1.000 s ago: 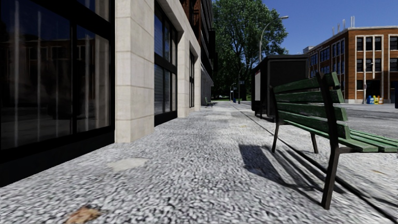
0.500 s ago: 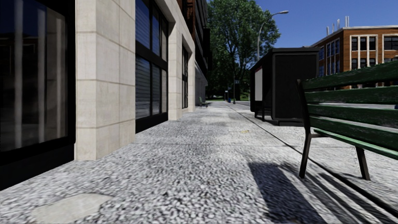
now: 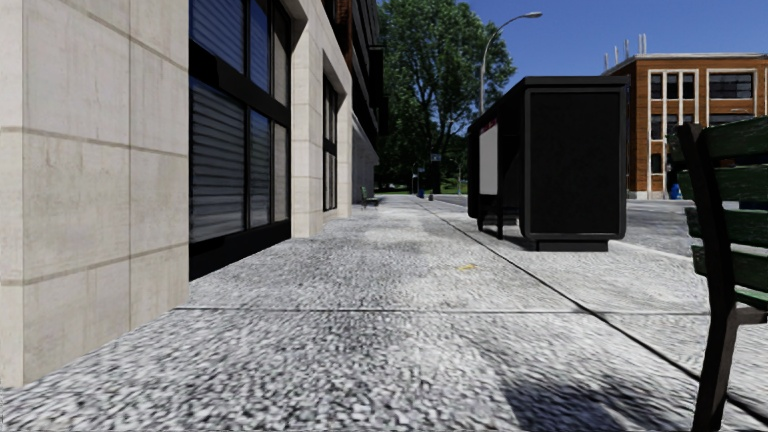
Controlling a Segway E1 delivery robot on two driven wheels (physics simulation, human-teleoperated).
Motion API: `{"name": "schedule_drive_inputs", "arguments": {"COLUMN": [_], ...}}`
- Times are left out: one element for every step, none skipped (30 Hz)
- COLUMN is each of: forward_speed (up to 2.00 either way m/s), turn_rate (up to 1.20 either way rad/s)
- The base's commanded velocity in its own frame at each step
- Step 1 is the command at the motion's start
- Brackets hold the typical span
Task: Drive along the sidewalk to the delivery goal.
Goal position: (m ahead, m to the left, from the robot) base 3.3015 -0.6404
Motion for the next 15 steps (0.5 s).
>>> {"name": "schedule_drive_inputs", "arguments": {"forward_speed": [1.85,1.85,1.85,1.85,1.85,1.84,1.84,1.84,1.84,1.84,1.84,1.84,1.84,1.84,1.84], "turn_rate": [-0.34,-0.34,-0.35,-0.35,-0.35,-0.35,-0.35,-0.35,-0.35,-0.35,-0.35,-0.35,-0.35,-0.35,-0.35]}}
